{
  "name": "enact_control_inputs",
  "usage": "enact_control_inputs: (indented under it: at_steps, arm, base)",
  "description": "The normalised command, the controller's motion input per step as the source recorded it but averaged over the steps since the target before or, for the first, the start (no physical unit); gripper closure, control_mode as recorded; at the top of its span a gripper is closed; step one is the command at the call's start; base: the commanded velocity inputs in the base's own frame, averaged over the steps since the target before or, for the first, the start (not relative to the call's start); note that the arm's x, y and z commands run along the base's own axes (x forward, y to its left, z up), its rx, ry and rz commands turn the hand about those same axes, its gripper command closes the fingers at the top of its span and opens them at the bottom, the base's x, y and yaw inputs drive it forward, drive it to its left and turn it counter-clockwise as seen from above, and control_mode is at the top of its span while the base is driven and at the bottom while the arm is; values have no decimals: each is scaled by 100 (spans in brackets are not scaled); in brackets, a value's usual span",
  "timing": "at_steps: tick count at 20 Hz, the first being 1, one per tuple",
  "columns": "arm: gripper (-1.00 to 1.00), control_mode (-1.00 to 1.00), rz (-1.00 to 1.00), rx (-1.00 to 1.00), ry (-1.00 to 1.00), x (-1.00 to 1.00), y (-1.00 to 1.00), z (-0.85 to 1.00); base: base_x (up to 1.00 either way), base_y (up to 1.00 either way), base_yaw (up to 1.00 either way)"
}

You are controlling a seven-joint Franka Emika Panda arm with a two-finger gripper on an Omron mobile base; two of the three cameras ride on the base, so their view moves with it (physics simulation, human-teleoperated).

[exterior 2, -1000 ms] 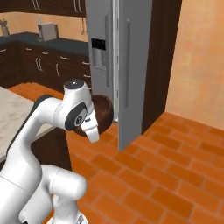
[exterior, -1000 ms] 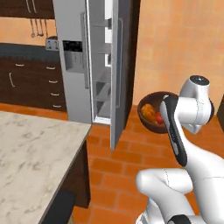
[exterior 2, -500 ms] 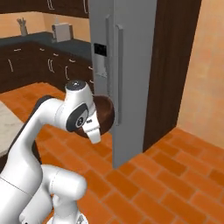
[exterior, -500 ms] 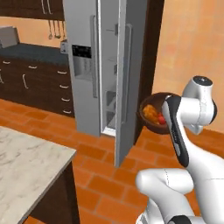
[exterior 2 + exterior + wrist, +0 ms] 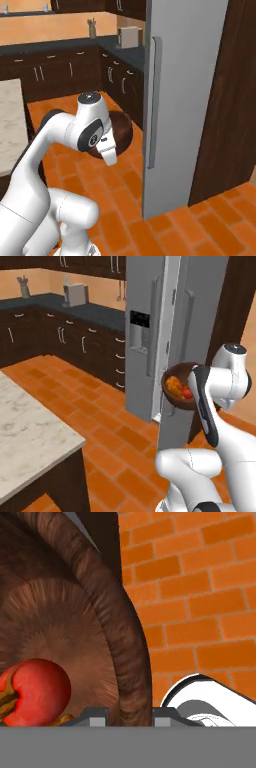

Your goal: Pick the chicken drumstick and tomato from their plates and place them in the bowl. Then put the bowl in the fridge.

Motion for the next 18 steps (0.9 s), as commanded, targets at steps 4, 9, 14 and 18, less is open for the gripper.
enact_control_inputs:
  at_steps: [4,9,14,18]
  arm:
    - [100,100,0,0,0,0,0,0]
    - [100,100,0,0,0,0,0,0]
    - [100,100,0,0,0,0,0,0]
    - [100,100,0,0,0,0,0,0]
  base:
    - [17,-15,63]
    - [36,-7,47]
    - [99,-28,23]
    - [100,-41,14]
